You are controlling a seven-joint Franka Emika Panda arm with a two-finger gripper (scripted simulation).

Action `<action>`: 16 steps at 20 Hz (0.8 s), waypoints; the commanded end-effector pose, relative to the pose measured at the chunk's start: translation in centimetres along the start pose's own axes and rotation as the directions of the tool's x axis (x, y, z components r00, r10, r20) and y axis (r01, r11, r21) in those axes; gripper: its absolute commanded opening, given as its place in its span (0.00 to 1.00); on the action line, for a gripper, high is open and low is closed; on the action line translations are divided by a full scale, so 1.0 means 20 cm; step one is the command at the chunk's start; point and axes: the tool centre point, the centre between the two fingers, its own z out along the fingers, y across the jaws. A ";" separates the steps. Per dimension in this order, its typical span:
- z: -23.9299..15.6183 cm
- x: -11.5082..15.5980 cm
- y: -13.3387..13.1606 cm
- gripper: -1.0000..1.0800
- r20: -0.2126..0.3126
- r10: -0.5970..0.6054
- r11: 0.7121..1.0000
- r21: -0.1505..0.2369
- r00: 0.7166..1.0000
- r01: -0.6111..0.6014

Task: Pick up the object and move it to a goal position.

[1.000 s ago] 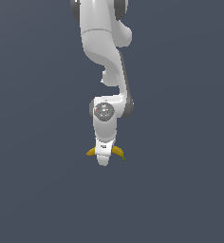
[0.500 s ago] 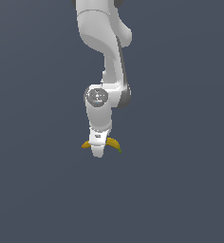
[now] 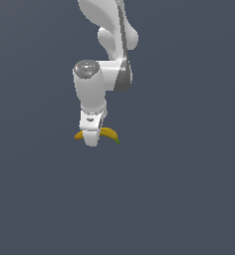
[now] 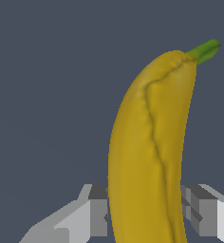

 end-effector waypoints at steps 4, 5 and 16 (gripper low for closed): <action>-0.26 -0.12 -0.10 0.00 -0.001 0.000 1.000 -0.002 1.000 0.000; -0.31 -0.15 -0.11 0.00 -0.001 0.000 1.000 -0.002 1.000 0.000; -0.82 -0.39 -0.29 0.00 -0.005 -0.001 1.000 -0.004 1.000 0.001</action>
